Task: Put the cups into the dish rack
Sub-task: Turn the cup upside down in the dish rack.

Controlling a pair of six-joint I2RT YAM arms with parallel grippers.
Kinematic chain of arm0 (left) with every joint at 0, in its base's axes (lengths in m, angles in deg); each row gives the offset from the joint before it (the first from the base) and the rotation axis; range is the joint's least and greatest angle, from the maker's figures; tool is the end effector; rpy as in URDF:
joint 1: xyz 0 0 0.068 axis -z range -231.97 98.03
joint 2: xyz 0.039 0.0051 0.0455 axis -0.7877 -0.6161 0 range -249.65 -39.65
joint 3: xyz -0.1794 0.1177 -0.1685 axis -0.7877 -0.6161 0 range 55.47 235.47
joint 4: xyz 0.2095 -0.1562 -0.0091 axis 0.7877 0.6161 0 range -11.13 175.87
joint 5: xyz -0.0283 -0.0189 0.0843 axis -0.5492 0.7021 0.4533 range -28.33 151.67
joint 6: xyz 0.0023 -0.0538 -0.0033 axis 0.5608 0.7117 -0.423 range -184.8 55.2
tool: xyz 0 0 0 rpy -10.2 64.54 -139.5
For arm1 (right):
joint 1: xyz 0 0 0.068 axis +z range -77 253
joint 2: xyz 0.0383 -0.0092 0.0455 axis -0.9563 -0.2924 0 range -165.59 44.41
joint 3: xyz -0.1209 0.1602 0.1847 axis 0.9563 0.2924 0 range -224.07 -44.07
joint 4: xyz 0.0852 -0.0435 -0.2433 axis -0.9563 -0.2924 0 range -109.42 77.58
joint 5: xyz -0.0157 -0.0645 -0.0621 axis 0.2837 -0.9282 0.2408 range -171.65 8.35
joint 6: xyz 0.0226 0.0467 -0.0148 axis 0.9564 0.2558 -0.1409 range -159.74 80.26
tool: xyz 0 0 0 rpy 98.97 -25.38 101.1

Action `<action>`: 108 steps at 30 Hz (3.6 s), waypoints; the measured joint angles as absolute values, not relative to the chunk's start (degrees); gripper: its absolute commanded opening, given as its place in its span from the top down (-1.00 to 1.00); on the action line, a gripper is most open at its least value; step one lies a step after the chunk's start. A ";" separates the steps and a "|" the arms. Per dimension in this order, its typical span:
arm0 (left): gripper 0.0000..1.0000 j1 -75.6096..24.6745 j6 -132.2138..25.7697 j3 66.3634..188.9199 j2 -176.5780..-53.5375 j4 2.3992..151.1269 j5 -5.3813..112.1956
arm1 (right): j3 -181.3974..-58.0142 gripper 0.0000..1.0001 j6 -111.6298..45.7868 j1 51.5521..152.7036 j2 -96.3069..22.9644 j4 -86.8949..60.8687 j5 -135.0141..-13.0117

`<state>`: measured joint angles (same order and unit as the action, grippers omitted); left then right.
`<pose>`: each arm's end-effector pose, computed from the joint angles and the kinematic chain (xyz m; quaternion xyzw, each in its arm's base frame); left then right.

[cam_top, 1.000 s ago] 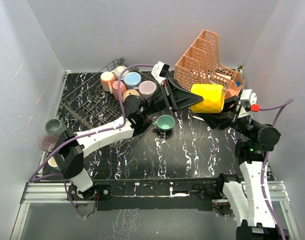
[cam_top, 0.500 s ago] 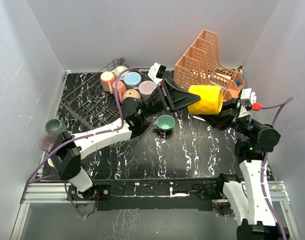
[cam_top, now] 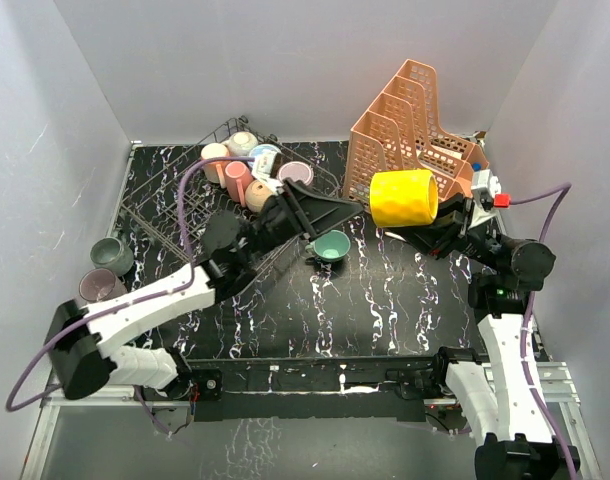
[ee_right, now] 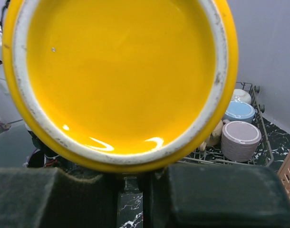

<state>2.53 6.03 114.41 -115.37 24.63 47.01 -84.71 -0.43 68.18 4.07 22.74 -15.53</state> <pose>0.1627 -0.2437 0.4219 0.0508 0.4508 -0.8160 0.3583 0.1378 0.0211 0.3970 -0.3051 0.5380 0.4596 0.6374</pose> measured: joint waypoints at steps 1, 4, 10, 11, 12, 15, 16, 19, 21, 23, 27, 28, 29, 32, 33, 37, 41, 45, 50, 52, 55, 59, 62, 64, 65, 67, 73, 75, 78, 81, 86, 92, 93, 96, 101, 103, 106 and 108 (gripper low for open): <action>-0.06 2.51 4.85 113.45 -113.25 26.62 48.02 | -84.71 0.84 -0.84 68.18 3.99 22.02 -15.29; -0.07 2.51 0.34 110.65 -105.76 34.68 52.17 | -84.71 0.84 -2.11 68.18 3.53 20.64 -14.67; -0.11 2.51 -8.27 109.51 -96.27 52.96 60.56 | -84.82 0.84 -4.64 68.18 1.97 18.24 -13.43; -0.11 2.53 -9.27 109.62 -95.42 56.15 62.01 | -84.93 0.84 -5.19 68.18 1.65 17.52 -13.23; -0.12 2.51 -10.50 109.89 -94.57 60.52 63.95 | -85.06 0.84 -5.89 68.18 1.23 16.51 -12.97; -0.16 2.53 -13.45 111.13 -93.17 72.39 69.31 | -86.09 0.84 -8.75 68.18 0.01 12.58 -12.44; -0.17 2.51 -14.74 111.70 -92.73 77.17 71.58 | -86.88 0.84 -10.42 68.18 -0.63 10.61 -12.12; -0.23 2.51 -17.84 113.14 -91.73 87.58 76.52 | -89.33 0.84 -15.01 68.23 -2.70 5.82 -11.42; -0.28 2.51 -20.33 114.30 -90.98 94.11 80.08 | -90.94 0.84 -18.63 68.68 -4.25 2.59 -11.18; -0.35 2.51 -22.87 115.04 -89.69 98.57 83.23 | -92.26 0.84 -21.96 69.36 -5.74 -0.32 -11.29; -0.42 2.51 -27.48 115.09 -85.43 103.03 87.38 | -94.51 0.84 -28.58 71.90 -9.26 -6.46 -11.68; -0.43 2.51 -28.66 115.09 -83.99 103.73 88.45 | -95.10 0.84 -30.09 72.68 -10.24 -7.88 -11.92; -0.44 2.51 -29.32 115.09 -83.03 104.06 89.15 | -95.69 0.84 -31.51 73.45 -11.23 -9.22 -12.36; -0.44 2.51 -31.24 115.07 -80.19 105.13 91.34 | -97.79 0.84 -35.48 75.44 -14.18 -13.04 -13.58; -0.44 2.51 -31.68 115.09 -79.46 105.28 91.82 | -98.92 0.84 -36.99 76.22 -15.38 -14.70 -14.15; -0.44 2.51 -33.34 114.80 -77.10 104.78 92.56 | -105.81 0.84 -44.27 80.66 -22.02 -21.78 -17.01; -0.44 2.51 -35.26 113.38 -73.72 103.12 92.19 | -113.17 0.84 -50.26 86.76 -28.73 -28.17 -20.95; -0.44 2.51 -37.62 113.27 -70.26 101.22 91.43 | -120.17 0.84 -54.81 94.80 -35.69 -33.85 -26.63; -0.45 2.51 -40.46 115.76 -69.91 101.39 90.33 | -127.69 0.84 -56.16 103.13 -44.58 -36.45 -32.60; -0.45 2.51 -41.64 117.12 -70.26 101.67 89.35 | -130.42 0.84 -55.86 105.69 -48.45 -36.38 -34.50; -0.45 2.51 -42.69 118.52 -70.35 102.18 88.00 | -134.81 0.84 -54.61 108.68 -54.70 -36.12 -37.62; -0.45 2.51 -42.91 118.91 -70.22 102.85 86.44 | -142.09 0.84 -51.42 111.92 -64.84 -34.18 -42.30; -0.45 2.51 -42.63 118.87 -70.04 103.36 85.74 | -148.10 0.84 -48.91 113.53 -72.36 -33.32 -45.75; -0.45 2.51 -42.19 118.69 -69.67 103.55 85.61 | -152.34 0.84 -47.70 114.47 -77.04 -33.17 -48.18; -0.45 2.51 -41.95 118.65 -69.43 103.77 85.61 | -153.89 0.84 -47.22 114.91 -78.72 -32.93 -49.12; -0.45 2.51 -41.58 118.56 -68.99 103.88 85.63 | -156.78 0.84 -46.30 115.72 -82.31 -32.03 -51.48; -0.45 2.51 -40.07 118.52 -67.71 104.41 85.63 | -161.94 0.84 -43.42 119.13 -89.04 -28.43 -58.28; -0.45 2.51 -39.41 118.28 -67.25 104.43 85.63 | -165.19 0.84 -42.33 120.68 -91.81 -27.44 -60.44; -0.45 2.51 -38.37 117.05 -66.26 104.45 85.66 | -170.42 0.84 -40.67 122.54 -96.16 -25.39 -63.33; -0.45 2.51 -37.23 115.83 -65.69 104.73 85.66 | -174.13 0.84 -39.31 124.29 -99.81 -23.62 -66.23; -0.46 2.51 -35.52 114.39 -64.82 105.22 85.66 | -176.23 0.84 -37.87 125.58 -104.05 -20.03 -71.63; -0.46 2.51 -34.19 113.99 -63.42 106.00 86.05 | -177.58 0.83 -37.71 125.08 -108.01 -17.22 -78.12; -0.46 2.51 -34.04 113.84 -63.22 106.11 86.12 | -178.00 0.82 -37.76 125.03 -108.75 -16.49 -78.85; -0.46 2.51 -33.34 113.56 -63.01 106.64 86.29 | -178.52 0.78 -37.89 124.75 -110.15 -15.42 -80.42; -0.46 2.51 -32.16 113.54 -62.68 107.77 86.36 | -179.62 0.69 -37.98 124.62 -111.75 -13.57 -81.60; -0.46 2.51 -31.68 113.51 -62.39 107.95 86.47 | -179.62 0.65 -37.98 124.66 -111.99 -13.48 -81.71; -0.46 2.51 -31.07 113.43 -61.93 108.17 86.60 | -179.62 0.60 -37.93 124.70 -112.21 -13.46 -81.66; -0.46 2.51 -30.58 113.36 -61.69 108.25 86.71 | -179.62 0.55 -37.91 124.73 -112.29 -13.46 -81.64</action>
<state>2.51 -30.58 113.36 -61.69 108.25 86.71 -179.62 -37.91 124.73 -112.29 -13.46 -81.64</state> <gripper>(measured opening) 0.727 0.200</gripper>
